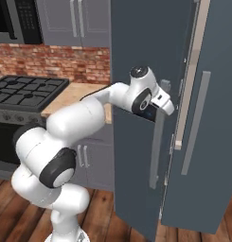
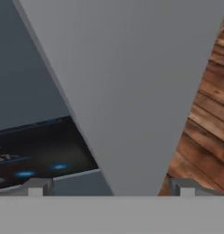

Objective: Take the bottled waters from the counter and place them in the freezer to freeze. Close the freezer door after placing the bottles.

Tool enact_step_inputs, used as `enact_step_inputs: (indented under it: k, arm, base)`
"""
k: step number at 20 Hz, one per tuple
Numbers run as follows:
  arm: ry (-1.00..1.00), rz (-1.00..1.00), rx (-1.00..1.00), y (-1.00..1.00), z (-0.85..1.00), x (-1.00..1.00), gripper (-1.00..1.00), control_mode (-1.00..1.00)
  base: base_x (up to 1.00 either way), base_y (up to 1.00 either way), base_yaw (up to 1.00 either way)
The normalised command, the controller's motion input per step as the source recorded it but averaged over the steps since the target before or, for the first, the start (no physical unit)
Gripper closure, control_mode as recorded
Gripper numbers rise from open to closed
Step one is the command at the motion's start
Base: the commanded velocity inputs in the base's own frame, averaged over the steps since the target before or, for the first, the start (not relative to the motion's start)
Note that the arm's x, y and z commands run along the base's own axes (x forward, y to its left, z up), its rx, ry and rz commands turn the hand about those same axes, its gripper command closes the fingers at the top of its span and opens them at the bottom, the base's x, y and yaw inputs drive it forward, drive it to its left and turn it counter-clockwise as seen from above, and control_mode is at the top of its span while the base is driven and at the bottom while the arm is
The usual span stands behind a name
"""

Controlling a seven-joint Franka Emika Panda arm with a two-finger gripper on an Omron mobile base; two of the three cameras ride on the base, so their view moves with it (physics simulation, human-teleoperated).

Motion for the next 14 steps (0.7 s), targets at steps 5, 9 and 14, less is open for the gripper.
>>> enact_step_inputs:
  k: [5, 9, 14]
  arm:
    - [-0.04, 0.20, 0.01, -0.02, 0.00, 0.29, -1.00, -1.00]
    - [-0.03, 0.18, -0.03, -0.21, 0.00, 0.24, -1.00, -1.00]
    - [0.00, 0.15, -0.01, -0.29, 0.00, 0.25, -1.00, -1.00]
  base:
    - [0.00, 0.00, 0.00]
    - [0.00, 0.00, 0.00]
    - [0.00, 0.00, 0.00]
